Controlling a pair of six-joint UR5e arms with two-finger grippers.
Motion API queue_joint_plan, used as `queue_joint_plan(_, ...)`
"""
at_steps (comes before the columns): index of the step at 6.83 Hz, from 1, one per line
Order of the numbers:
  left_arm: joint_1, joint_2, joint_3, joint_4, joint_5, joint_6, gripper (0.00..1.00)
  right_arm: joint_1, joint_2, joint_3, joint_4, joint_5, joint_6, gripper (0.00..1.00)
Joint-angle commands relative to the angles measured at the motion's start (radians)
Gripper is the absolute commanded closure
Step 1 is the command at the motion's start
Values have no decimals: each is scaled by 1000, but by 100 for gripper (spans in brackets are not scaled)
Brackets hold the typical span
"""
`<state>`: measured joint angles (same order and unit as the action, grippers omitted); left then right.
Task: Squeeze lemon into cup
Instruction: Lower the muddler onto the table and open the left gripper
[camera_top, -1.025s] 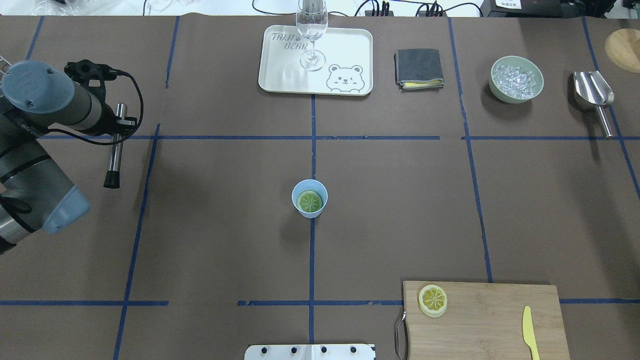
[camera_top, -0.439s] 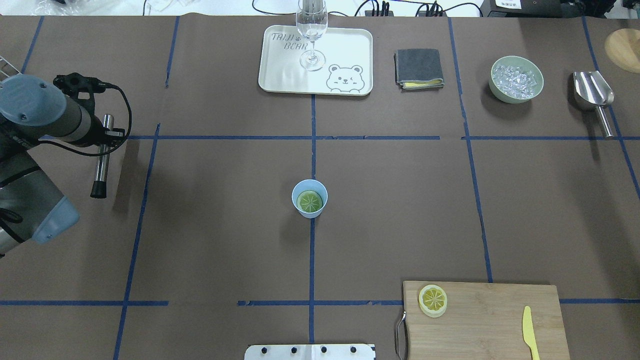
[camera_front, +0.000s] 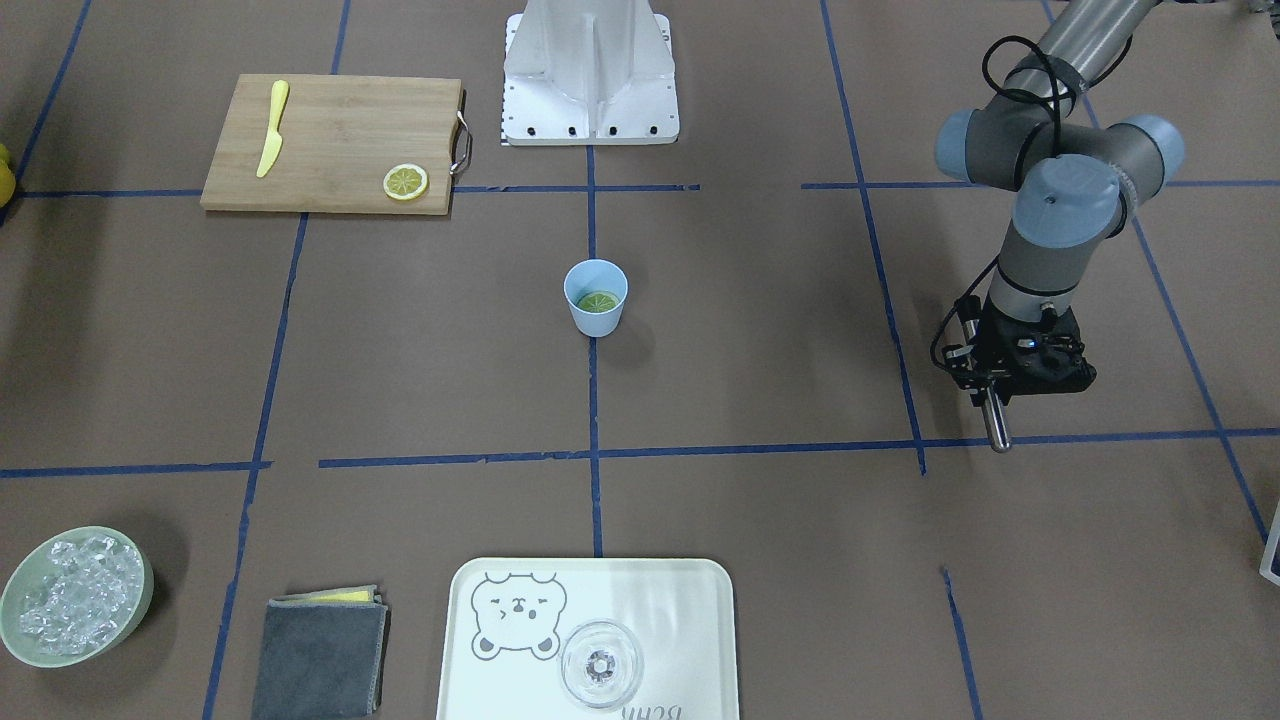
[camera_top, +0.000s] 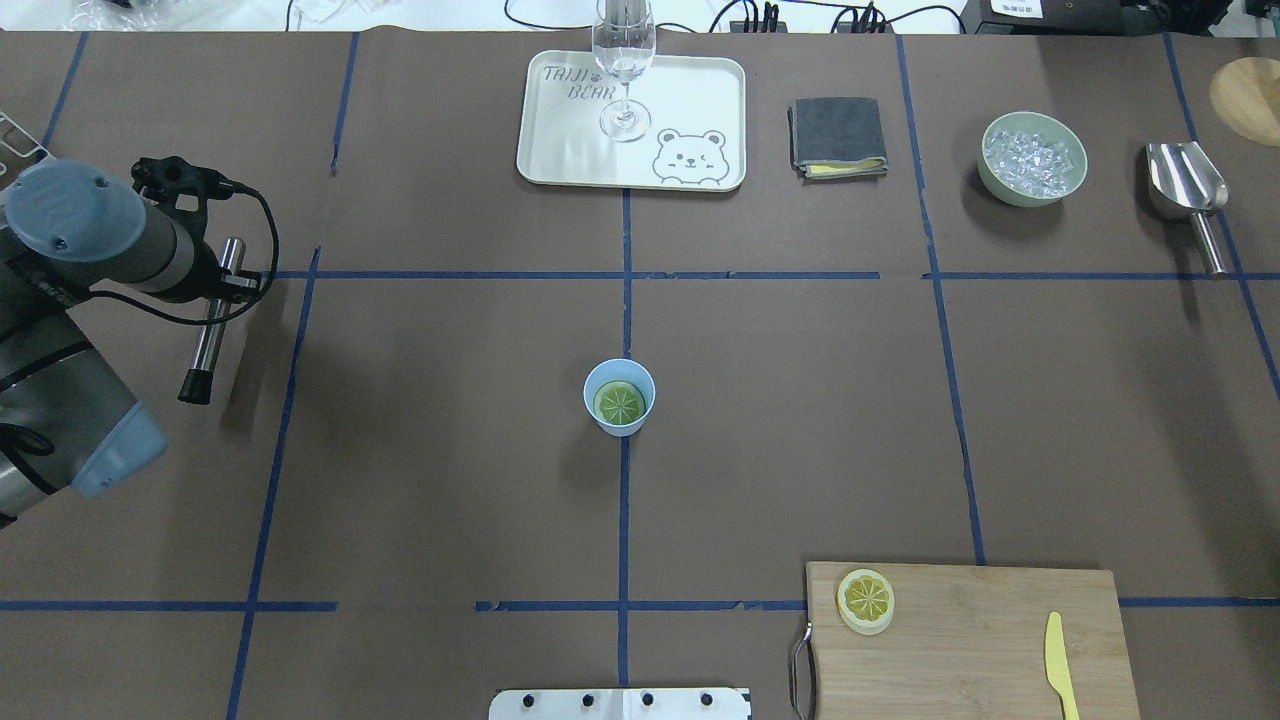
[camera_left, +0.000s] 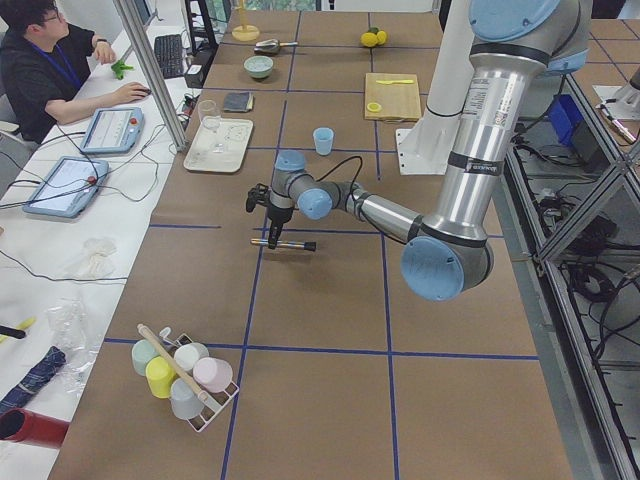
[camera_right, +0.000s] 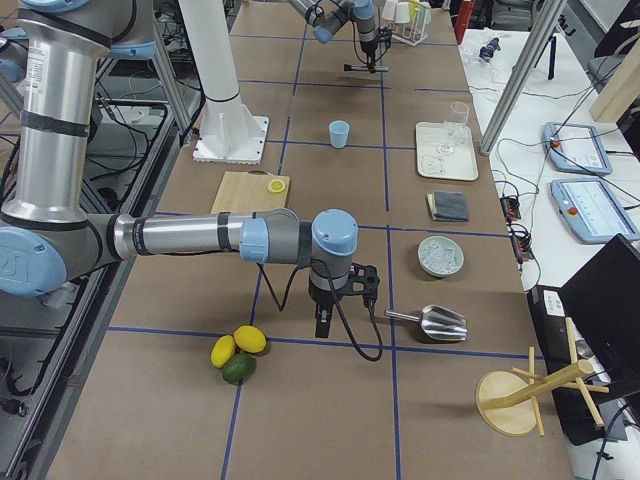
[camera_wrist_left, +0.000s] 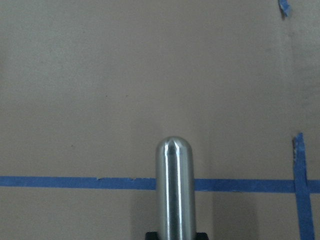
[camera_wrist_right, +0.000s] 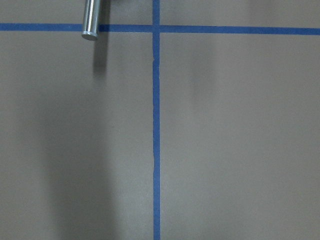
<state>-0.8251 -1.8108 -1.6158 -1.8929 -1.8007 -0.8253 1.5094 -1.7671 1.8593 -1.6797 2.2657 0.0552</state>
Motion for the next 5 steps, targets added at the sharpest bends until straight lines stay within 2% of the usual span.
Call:
queue_joint_plan(1, 3, 4, 4, -2, -2, 3, 100, 0, 0, -2, 0, 0, 0, 0)
queue_joint_plan(5, 18, 7, 5, 0, -5, 2, 100, 0, 2, -3, 0, 0, 0, 0)
